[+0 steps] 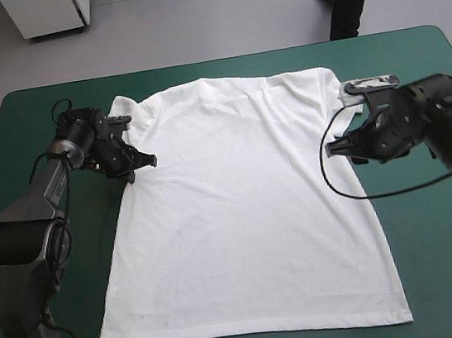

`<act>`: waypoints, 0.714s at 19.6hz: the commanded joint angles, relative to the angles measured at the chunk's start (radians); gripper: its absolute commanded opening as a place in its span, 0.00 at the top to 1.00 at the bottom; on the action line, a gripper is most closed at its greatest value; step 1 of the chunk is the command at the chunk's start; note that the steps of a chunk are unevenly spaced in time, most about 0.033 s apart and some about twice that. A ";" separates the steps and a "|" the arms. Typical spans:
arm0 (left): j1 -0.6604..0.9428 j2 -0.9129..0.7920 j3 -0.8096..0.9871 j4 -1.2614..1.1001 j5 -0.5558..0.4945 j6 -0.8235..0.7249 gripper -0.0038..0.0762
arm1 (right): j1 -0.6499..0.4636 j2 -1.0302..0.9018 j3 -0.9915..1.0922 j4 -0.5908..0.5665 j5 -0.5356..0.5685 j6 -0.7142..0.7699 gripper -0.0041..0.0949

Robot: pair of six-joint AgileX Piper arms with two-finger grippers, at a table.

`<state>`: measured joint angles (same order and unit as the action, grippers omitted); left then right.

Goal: Fold the cloth

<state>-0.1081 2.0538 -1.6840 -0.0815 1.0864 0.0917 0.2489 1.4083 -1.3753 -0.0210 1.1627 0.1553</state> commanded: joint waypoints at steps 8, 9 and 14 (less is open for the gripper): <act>-0.009 -0.034 -0.019 -0.073 -0.026 -0.002 0.98 | -0.076 0.343 -0.195 0.098 -0.049 -0.086 0.51; -0.009 -0.034 -0.019 -0.073 -0.026 -0.002 0.98 | -0.076 0.361 -0.195 0.096 -0.064 -0.093 0.51; -0.009 -0.034 -0.019 -0.075 -0.028 -0.002 0.98 | -0.076 0.427 -0.195 0.073 -0.135 -0.101 0.51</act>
<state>-0.1081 2.0538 -1.6840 -0.0970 1.0862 0.0917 0.1786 1.8635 -1.5372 0.0648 1.0641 0.0654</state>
